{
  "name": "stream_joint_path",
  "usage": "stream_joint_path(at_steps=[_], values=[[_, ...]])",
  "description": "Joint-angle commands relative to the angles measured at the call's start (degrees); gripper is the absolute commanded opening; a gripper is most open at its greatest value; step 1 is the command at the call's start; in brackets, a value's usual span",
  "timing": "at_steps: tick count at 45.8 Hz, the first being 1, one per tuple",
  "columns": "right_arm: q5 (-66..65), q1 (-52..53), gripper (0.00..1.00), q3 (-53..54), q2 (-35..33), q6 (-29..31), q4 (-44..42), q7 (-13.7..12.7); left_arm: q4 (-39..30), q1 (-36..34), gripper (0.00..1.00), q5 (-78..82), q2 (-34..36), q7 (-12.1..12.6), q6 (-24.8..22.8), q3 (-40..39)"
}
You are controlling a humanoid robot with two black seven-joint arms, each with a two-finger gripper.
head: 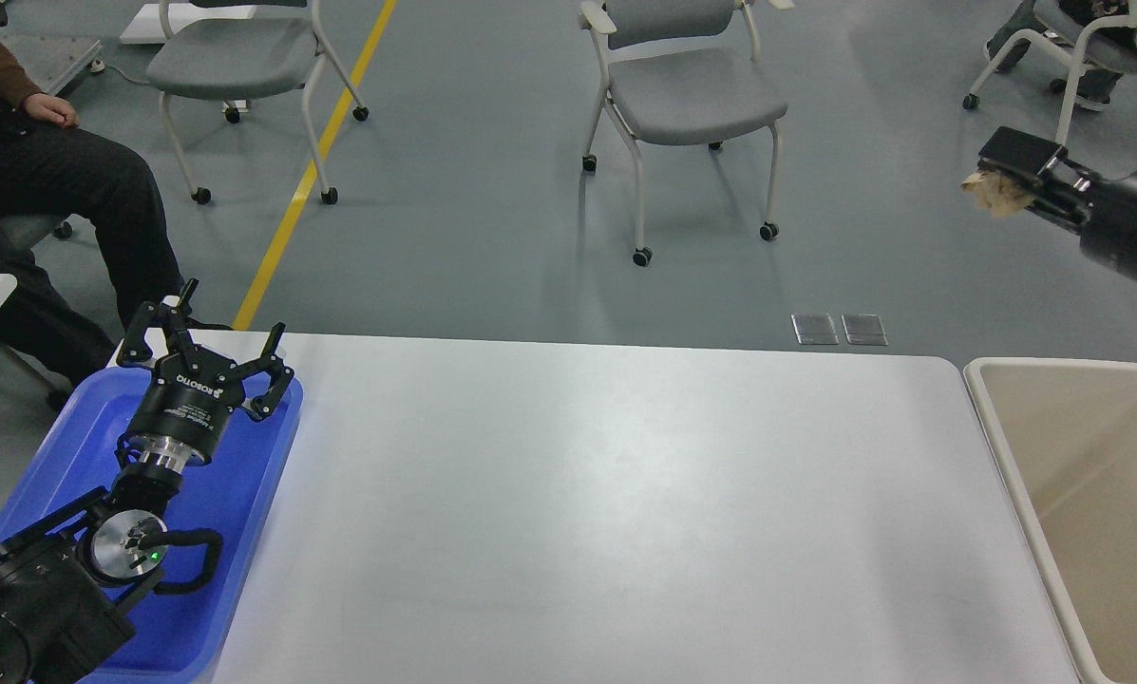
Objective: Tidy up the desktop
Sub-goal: 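Release the paper ball from the right gripper into the beige bin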
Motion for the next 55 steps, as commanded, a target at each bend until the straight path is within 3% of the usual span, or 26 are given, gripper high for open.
stream_joint_path(at_steps=[1, 18, 27, 37, 55], values=[[7.62, -6.91, 0.00, 0.34, -0.35, 0.70, -13.35, -0.15, 0.00, 0.10, 0.98, 0.01, 0.00, 0.06, 0.02, 0.00], [17.29, -20.53, 0.00, 0.43, 6.59, 1.06, -37.52, -0.94, 0.00, 0.01, 0.98, 0.01, 0.00, 0.06, 0.02, 0.00], [18.78, -25.46, 0.00, 0.52, 12.39, 0.88, -49.31, -3.40, 0.00, 0.10, 0.98, 0.01, 0.00, -0.02, 0.02, 0.00], [19.39, -28.80, 0.00, 0.52, 14.07, 0.09, -51.25, -8.23, 0.00, 0.10, 0.98, 0.01, 0.00, 0.06, 0.02, 0.00], [21.94, -38.55, 0.00, 0.60, 21.71, -0.18, -51.42, -10.69, 0.00, 0.10, 0.98, 0.01, 0.00, 0.06, 0.02, 0.00]])
